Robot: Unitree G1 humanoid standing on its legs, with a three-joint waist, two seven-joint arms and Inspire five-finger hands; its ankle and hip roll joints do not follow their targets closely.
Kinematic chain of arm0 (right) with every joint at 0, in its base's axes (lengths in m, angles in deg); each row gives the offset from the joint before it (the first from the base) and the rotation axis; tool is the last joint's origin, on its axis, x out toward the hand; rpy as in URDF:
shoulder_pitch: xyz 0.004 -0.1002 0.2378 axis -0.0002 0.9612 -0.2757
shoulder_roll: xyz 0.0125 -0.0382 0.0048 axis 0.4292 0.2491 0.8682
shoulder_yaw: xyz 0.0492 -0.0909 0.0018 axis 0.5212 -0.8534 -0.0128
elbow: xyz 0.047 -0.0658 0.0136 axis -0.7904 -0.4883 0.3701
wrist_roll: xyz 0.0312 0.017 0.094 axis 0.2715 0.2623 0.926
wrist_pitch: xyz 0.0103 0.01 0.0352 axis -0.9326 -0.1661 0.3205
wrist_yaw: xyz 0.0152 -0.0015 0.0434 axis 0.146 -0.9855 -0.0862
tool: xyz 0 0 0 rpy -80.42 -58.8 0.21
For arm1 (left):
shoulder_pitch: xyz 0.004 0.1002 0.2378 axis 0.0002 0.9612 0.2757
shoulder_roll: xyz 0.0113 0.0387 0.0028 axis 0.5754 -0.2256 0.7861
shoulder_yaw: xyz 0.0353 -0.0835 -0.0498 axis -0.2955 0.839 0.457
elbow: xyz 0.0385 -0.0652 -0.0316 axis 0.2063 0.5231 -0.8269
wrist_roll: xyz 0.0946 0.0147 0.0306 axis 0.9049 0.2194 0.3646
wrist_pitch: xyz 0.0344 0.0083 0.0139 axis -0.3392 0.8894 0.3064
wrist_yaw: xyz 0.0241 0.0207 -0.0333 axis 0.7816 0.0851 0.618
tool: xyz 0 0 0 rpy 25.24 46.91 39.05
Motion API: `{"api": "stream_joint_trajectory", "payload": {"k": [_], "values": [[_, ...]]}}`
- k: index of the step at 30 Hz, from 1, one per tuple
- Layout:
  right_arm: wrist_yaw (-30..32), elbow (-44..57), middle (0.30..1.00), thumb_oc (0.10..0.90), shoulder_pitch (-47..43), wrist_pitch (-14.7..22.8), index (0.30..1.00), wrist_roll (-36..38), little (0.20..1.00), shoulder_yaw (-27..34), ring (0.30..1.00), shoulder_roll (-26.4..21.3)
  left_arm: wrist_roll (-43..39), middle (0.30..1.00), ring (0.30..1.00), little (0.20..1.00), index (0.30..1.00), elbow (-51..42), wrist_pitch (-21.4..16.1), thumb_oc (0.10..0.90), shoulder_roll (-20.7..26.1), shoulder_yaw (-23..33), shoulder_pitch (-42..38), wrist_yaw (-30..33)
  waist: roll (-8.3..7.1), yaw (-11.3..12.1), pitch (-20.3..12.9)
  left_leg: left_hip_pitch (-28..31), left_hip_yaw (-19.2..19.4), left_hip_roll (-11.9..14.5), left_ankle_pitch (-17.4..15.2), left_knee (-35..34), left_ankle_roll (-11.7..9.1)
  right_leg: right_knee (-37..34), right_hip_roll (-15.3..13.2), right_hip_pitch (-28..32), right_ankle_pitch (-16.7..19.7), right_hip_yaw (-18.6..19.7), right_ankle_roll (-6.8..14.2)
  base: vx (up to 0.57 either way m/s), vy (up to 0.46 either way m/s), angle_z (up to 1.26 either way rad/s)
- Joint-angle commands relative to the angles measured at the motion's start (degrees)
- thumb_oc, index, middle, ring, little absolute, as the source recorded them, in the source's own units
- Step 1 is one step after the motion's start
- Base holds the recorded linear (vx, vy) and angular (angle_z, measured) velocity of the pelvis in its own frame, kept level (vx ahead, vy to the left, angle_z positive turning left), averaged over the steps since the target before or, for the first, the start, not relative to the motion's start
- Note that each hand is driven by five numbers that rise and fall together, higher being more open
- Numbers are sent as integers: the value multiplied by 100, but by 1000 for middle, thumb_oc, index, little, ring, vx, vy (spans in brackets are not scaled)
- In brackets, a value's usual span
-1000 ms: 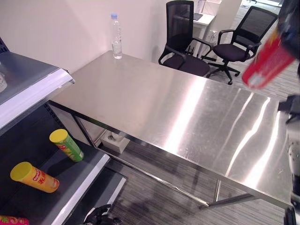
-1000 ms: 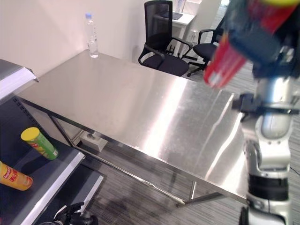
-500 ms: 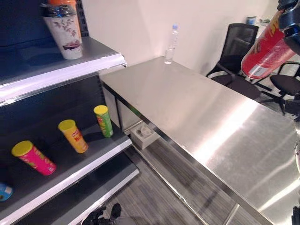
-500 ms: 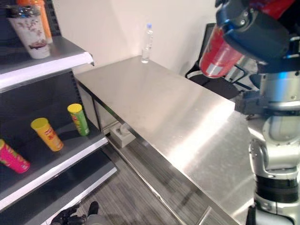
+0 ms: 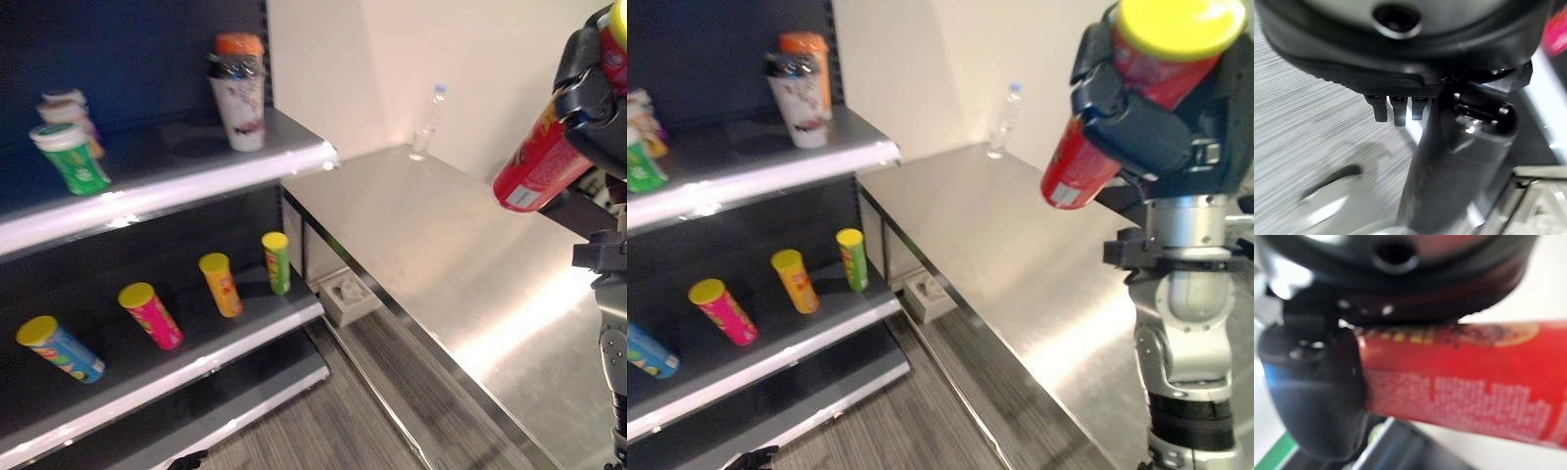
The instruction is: Put the goods on the table back onto the shelves and tidy them up.
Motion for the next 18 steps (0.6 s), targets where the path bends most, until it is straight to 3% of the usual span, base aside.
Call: {"api": "stream_joint_trajectory", "payload": {"k": [1, 2, 4, 5, 8, 11, 12, 13, 15, 16, 18], "values": [[136, -177, 300, 400, -771, 344, 300, 189, 300, 550, 300, -97, 88, 900, 900, 900, 900, -303, -233, 800, 78, -191, -177, -92, -197, 105, -197, 1297, 236, 455, -409, 319, -1023, -984, -52, -40, 816, -281, 298, -164, 381, 126], [220, -147, 300, 400, -744, 365, 300, 162, 300, 705, 300, -100, 176, 900, 900, 900, 900, -394, -214, 800, 106, -252, -235, -152, -151, 22, -249, 1394, 607, 418, -383, -137, -973, -981, -288, -146, 1085, -472, 472, -215, 472, 87], [282, -177, 300, 400, -694, 335, 300, 73, 300, 780, 300, -14, 278, 900, 900, 900, 900, -398, -197, 800, 163, -295, -267, -177, -160, -42, -280, 1551, 811, 249, -469, -714, -946, -946, -538, -251, 1393, -601, 668, -118, 385, 53], [287, -174, 300, 400, -692, 333, 300, 65, 300, 782, 300, -6, 284, 900, 900, 900, 900, -396, -196, 800, 168, -294, -268, -178, -176, -41, -284, 1584, 823, 203, -444, -790, -924, -947, -570, -253, 1426, -596, 700, -89, 290, 83], [396, -256, 300, 400, -639, 265, 300, -139, 300, 753, 300, 163, 426, 900, 900, 900, 900, -430, -220, 800, 294, -278, -378, -165, -292, -28, -173, 1673, 840, -311, -570, -1695, -661, -1026, -1030, -467, 2047, -571, 1101, -241, 397, 35], [434, -259, 300, 400, -593, 194, 300, -229, 300, 775, 300, 276, 493, 900, 900, 900, 900, -409, -229, 800, 326, -228, -357, -167, -352, -4, -129, 1681, 814, -576, -531, -1955, -540, -1088, -1208, -572, 2364, -452, 1146, -230, 294, 3], [424, -299, 300, 400, -525, 162, 300, -281, 300, 732, 300, 351, 605, 900, 900, 900, 900, -416, -260, 800, 458, -206, -395, -131, -323, -151, 52, 1510, 659, -543, -464, -1970, -463, -800, -1095, -849, 2220, 313, 1146, -332, 263, 11], [397, -288, 300, 400, -561, 155, 300, -286, 300, 680, 300, 344, 556, 900, 900, 900, 900, -450, -263, 800, 550, -160, -430, -90, -317, -126, 125, 1442, 656, -522, -397, -1969, -384, -336, -961, -919, 1867, 772, 1146, -392, 306, 10], [378, -287, 300, 400, -610, 206, 300, -245, 300, 612, 300, 371, 488, 900, 900, 900, 900, -481, -236, 800, 647, -152, -423, -34, -379, -46, 171, 1240, 646, -520, -152, -1953, -252, 364, -779, -864, 1392, 1096, 1046, -289, 94, 2], [367, -297, 300, 400, -628, 256, 300, -223, 300, 607, 300, 322, 445, 900, 900, 900, 900, -444, -234, 800, 693, -173, -466, -9, -409, -27, 166, 1074, 528, -509, -44, -1935, -160, 989, -600, -880, 1152, 1377, 1036, -271, 43, 8], [417, -245, 300, 400, -595, 348, 300, -226, 300, 628, 300, 395, 324, 900, 900, 900, 900, -384, -172, 800, 674, -107, -412, 83, -430, 60, 91, 887, 275, -487, 58, -1893, -93, 1545, -183, -839, 719, 1762, 952, -188, 9, 16]]}}
